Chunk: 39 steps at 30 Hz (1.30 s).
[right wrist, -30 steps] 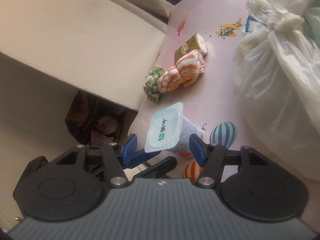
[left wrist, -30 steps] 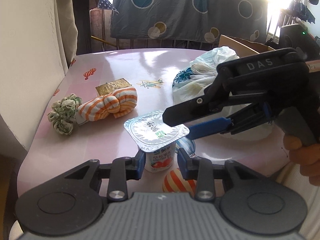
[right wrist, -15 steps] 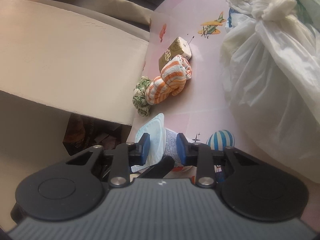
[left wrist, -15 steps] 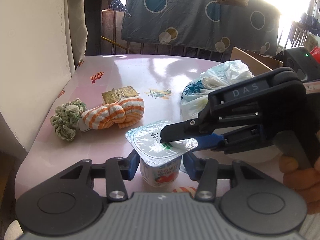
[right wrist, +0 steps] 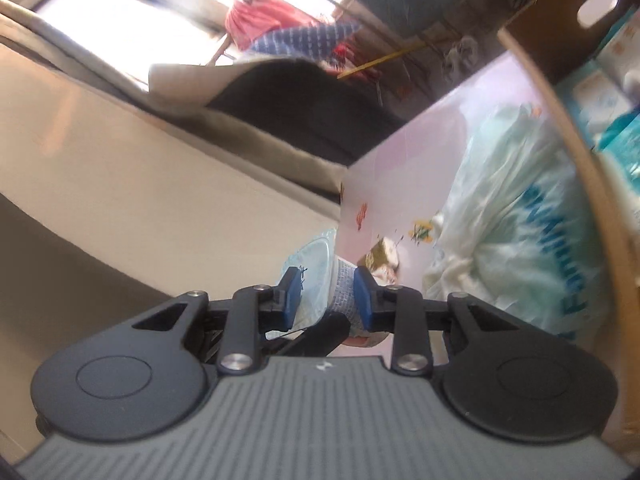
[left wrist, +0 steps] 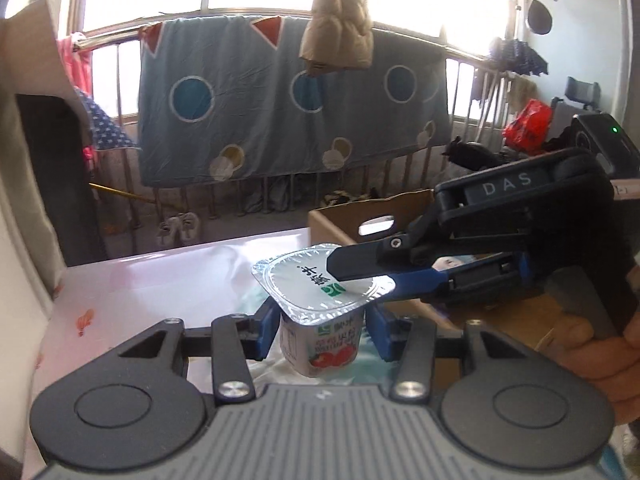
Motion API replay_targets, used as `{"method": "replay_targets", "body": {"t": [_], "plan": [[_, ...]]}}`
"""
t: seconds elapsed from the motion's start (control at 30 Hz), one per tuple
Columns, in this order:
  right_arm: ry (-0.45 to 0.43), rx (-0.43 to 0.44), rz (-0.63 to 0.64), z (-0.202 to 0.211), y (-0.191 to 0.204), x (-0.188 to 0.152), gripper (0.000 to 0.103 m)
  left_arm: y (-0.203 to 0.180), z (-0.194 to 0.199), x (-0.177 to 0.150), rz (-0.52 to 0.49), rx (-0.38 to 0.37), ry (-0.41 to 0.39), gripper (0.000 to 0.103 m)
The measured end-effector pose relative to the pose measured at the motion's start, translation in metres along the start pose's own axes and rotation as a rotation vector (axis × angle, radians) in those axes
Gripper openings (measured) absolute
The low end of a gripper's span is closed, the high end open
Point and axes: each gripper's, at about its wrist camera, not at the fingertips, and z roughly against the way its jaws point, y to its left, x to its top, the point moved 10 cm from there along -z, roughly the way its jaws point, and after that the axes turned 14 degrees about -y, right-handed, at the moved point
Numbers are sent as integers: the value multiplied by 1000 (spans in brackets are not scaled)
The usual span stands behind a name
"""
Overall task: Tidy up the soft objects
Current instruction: 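Carry the yogurt cup with the right gripper into the box and release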
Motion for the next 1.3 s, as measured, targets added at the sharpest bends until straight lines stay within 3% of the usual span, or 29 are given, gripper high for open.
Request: {"method": "replay_targets", "body": {"t": [0.17,0.3,0.47,0.7,0.83,0.97,1.3], "plan": [[-105,-69,-22,74,-36,58,29,-75,-47,8,24,-148,81,48],[-105,-174,-66,114,-85,75,30,-118,-82,-12,25,-211,186,48],[-48,-248,-137,126,-141,72,30,-138,-113,-43,38,-231,330,48],[65,-274,-184,111,-176,65,30,-138,-127,-72,15,-225,434,48],[129,-329,-172,107,-192,61,39,-139,-128,-72,29,-234,438,48],[178,-354,-187,107,-206,55,39,-141,-123,-61,29,-246,414,48],[154,-402,-151,107,-209,59,43,-127,-96,-35,5,-232,312,50]]}}
